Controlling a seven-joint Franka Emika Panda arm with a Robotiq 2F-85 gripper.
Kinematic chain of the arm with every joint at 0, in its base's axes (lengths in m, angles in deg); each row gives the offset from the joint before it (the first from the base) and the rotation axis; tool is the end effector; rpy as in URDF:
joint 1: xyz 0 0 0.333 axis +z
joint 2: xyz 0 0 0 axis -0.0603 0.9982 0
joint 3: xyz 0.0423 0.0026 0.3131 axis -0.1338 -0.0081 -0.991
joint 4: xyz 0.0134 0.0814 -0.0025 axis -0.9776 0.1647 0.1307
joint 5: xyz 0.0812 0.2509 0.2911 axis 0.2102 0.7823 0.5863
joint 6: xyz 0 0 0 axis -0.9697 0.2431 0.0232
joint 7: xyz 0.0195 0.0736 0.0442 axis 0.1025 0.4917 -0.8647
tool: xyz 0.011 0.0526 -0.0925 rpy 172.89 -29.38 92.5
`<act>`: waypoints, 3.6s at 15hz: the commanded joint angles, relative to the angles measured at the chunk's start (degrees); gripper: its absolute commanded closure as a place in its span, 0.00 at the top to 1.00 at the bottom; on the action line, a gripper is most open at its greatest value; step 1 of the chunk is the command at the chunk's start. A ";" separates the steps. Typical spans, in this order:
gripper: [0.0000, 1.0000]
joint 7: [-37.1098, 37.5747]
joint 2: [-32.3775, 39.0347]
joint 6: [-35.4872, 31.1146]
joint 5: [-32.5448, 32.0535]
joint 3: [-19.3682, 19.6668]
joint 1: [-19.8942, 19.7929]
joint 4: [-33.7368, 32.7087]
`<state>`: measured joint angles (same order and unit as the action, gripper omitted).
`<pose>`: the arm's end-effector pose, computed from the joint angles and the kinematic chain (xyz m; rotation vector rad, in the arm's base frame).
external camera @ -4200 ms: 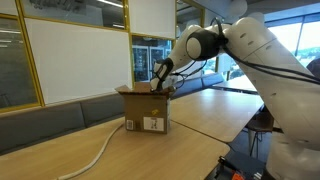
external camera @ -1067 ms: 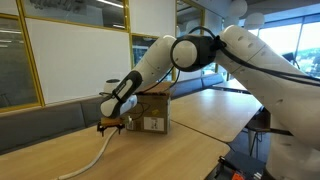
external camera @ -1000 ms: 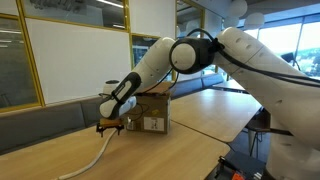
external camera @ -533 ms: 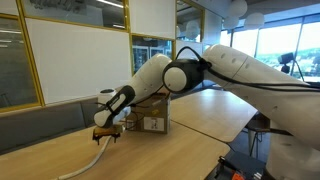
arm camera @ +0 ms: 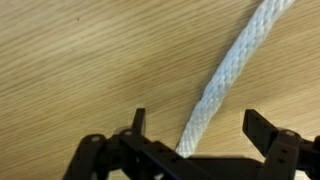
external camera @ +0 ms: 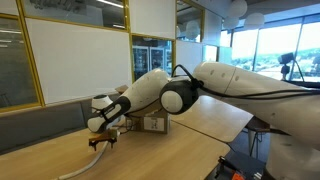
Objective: Put the objects on the table into the box.
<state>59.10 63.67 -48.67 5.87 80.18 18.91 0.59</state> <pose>0.7435 0.2787 0.1181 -3.0556 0.5752 -0.2672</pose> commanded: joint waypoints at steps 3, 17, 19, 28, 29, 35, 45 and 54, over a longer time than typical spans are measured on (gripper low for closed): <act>1.00 1.71 7.29 6.79 -0.19 0.91 0.05 -12.88; 0.34 1.87 11.26 12.46 -0.77 1.90 -0.15 -20.19; 0.21 1.87 11.32 12.54 -0.73 2.08 -0.20 -20.40; 0.09 1.30 9.78 12.33 -1.03 2.73 -0.06 -19.82; 0.09 1.27 8.98 12.30 -1.12 2.93 0.01 -19.56; 0.10 0.39 4.11 12.02 -1.23 3.86 0.35 -20.56; 0.10 -0.95 -9.19 14.83 -6.60 9.11 0.48 -22.19; 0.10 1.07 -20.49 16.87 -11.45 16.63 -0.68 -22.47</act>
<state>58.83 46.53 -33.15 -3.69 94.61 18.29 -22.18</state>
